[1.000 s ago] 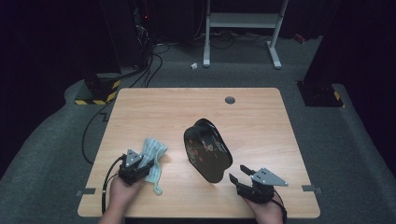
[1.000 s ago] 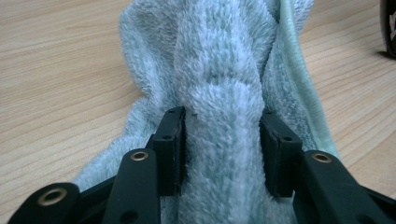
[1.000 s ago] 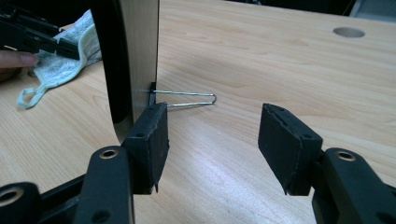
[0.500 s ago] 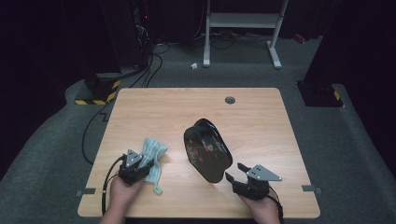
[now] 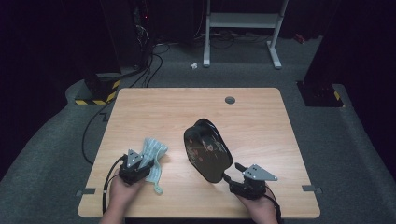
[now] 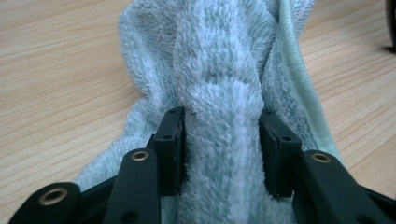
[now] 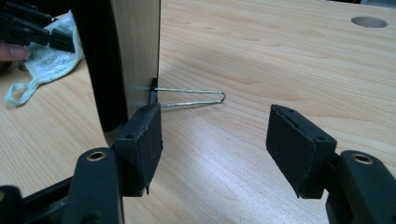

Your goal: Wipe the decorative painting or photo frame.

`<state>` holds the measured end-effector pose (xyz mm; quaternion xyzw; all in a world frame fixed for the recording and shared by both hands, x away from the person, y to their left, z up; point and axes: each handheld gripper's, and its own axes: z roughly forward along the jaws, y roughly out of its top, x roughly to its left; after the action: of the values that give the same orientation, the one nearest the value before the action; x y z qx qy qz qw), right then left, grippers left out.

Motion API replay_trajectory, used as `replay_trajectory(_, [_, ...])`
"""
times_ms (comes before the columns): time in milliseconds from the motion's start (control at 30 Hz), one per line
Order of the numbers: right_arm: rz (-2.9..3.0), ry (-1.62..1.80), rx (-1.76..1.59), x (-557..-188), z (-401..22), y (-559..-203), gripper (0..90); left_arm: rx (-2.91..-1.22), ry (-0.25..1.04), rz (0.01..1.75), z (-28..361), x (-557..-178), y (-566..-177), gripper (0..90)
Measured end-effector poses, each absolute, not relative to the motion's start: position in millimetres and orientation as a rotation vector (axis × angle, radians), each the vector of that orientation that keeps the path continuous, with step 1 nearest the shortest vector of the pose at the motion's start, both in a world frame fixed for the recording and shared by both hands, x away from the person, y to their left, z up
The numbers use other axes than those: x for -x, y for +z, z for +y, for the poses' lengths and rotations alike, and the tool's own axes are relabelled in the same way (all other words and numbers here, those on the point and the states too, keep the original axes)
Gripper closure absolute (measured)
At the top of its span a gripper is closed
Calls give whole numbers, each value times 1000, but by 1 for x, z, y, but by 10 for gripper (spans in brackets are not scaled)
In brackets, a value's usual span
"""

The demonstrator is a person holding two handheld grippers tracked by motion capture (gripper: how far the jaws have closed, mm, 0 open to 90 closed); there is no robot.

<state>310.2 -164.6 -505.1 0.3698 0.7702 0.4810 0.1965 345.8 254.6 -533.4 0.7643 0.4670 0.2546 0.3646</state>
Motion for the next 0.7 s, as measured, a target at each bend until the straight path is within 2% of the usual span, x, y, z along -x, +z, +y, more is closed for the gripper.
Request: replay_trajectory(700, [2236,1352,-922,-294,-142,-509,364,-1978,668,1191,253,-345,-533,571])
